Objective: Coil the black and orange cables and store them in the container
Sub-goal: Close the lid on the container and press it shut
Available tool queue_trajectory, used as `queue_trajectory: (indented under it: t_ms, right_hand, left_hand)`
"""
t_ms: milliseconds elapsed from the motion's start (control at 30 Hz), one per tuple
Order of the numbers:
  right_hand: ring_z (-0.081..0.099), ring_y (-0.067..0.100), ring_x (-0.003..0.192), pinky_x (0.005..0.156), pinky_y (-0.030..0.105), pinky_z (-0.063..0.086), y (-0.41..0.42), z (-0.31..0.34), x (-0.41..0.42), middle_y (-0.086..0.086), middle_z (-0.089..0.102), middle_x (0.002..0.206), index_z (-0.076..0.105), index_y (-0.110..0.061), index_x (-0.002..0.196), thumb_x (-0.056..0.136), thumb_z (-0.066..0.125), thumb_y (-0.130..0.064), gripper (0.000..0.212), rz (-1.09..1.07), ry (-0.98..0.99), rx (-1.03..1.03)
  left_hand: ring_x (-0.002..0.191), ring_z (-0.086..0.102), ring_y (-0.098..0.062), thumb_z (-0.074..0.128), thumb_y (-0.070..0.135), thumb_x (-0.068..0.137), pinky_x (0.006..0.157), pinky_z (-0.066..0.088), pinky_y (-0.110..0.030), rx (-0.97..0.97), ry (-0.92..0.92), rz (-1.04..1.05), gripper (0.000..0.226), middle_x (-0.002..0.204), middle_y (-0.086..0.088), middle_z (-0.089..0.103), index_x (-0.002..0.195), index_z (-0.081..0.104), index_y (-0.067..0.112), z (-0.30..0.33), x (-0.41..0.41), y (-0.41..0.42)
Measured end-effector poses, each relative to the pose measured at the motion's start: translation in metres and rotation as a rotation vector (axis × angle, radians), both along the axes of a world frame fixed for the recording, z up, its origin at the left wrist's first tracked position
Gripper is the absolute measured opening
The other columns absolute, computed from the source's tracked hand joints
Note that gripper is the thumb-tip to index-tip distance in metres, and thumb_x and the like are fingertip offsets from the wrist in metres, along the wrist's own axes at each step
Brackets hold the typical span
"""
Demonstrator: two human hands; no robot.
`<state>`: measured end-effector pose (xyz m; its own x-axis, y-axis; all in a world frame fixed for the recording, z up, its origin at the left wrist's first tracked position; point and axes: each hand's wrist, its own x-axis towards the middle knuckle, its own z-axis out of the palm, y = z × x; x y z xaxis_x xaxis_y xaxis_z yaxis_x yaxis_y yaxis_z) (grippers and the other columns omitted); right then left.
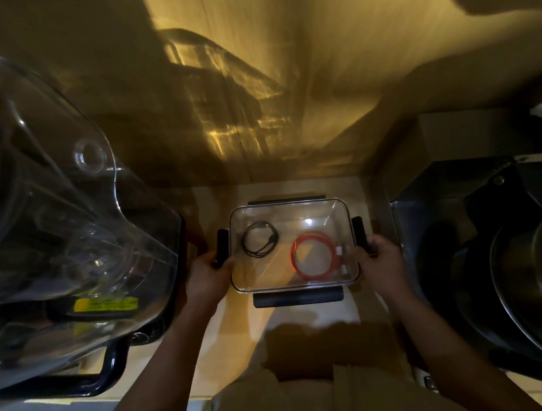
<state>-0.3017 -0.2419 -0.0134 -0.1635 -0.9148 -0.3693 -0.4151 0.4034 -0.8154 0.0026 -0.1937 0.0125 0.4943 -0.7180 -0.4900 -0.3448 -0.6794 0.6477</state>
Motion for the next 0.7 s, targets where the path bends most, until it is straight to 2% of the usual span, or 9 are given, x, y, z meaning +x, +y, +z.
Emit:
queue_trajectory:
  t_ms: [67, 133, 200, 300, 367, 500, 700]
  right_hand:
    - [0.070, 0.018, 0.077, 0.068, 0.039, 0.058, 0.001, 0.000, -0.001, -0.003, 0.071, 0.078, 0.064, -0.026, 0.080, 0.091, 0.064, -0.014, 0.016, -0.004, 0.008, 0.015]
    - [0.069, 0.019, 0.076, 0.069, 0.042, 0.059, 0.001, 0.001, -0.004, -0.002, 0.071, 0.077, 0.064, -0.024, 0.078, 0.090, 0.063, -0.012, 0.017, -0.007, 0.027, 0.028]
    - [0.069, 0.020, 0.076, 0.070, 0.044, 0.059, 0.002, 0.003, -0.008, -0.001, 0.071, 0.077, 0.063, -0.024, 0.079, 0.091, 0.062, -0.012, 0.017, -0.012, 0.052, 0.056]
    - [0.070, 0.022, 0.077, 0.070, 0.042, 0.059, 0.003, 0.004, -0.012, 0.001, 0.071, 0.078, 0.064, -0.022, 0.080, 0.092, 0.062, -0.014, 0.015, -0.014, 0.048, 0.079]
    - [0.071, 0.022, 0.076, 0.069, 0.042, 0.059, 0.003, 0.006, -0.013, 0.003, 0.071, 0.078, 0.064, -0.021, 0.081, 0.093, 0.062, -0.017, 0.013, -0.017, 0.035, 0.094]
    - [0.066, 0.020, 0.067, 0.057, 0.031, 0.051, 0.003, 0.008, -0.012, 0.004, 0.067, 0.070, 0.063, -0.016, 0.075, 0.094, 0.062, -0.020, 0.019, -0.025, 0.066, 0.064]
    - [0.055, 0.022, 0.060, 0.061, 0.034, 0.044, 0.005, 0.009, -0.010, 0.008, 0.060, 0.060, 0.062, -0.007, 0.068, 0.093, 0.063, -0.018, 0.028, -0.073, 0.059, 0.030]
  left_hand:
    - [0.075, 0.066, -0.017, 0.069, 0.031, 0.090, 0.072, 0.057, -0.040, 0.010, 0.015, 0.000, 0.005, 0.078, 0.003, 0.066, 0.094, 0.067, 0.027, -0.002, 0.001, 0.001]
    - [0.082, 0.069, -0.026, 0.072, 0.028, 0.089, 0.077, 0.061, -0.050, 0.044, 0.093, 0.026, 0.015, 0.085, -0.003, 0.067, 0.083, 0.059, 0.032, -0.003, 0.002, 0.005]
    - [0.088, 0.070, -0.031, 0.073, 0.024, 0.088, 0.079, 0.061, -0.055, 0.081, 0.173, 0.057, 0.014, 0.093, -0.011, 0.069, 0.085, 0.060, 0.029, -0.005, 0.001, 0.013]
    - [0.089, 0.071, -0.031, 0.074, 0.021, 0.087, 0.079, 0.060, -0.056, 0.081, 0.236, 0.106, 0.008, 0.096, -0.016, 0.071, 0.089, 0.066, 0.020, -0.006, 0.000, 0.019]
    - [0.086, 0.071, -0.030, 0.075, 0.026, 0.087, 0.077, 0.061, -0.055, 0.068, 0.215, 0.114, 0.011, 0.093, -0.014, 0.071, 0.089, 0.066, 0.019, -0.006, -0.002, 0.019]
    - [0.080, 0.073, -0.026, 0.075, 0.038, 0.085, 0.073, 0.063, -0.052, 0.055, 0.217, 0.118, 0.020, 0.086, -0.010, 0.074, 0.087, 0.068, 0.019, -0.005, -0.006, 0.020]
    - [0.080, 0.073, -0.026, 0.075, 0.035, 0.085, 0.074, 0.063, -0.049, 0.044, 0.246, 0.171, 0.017, 0.083, -0.008, 0.075, 0.081, 0.072, 0.019, -0.006, -0.006, 0.015]
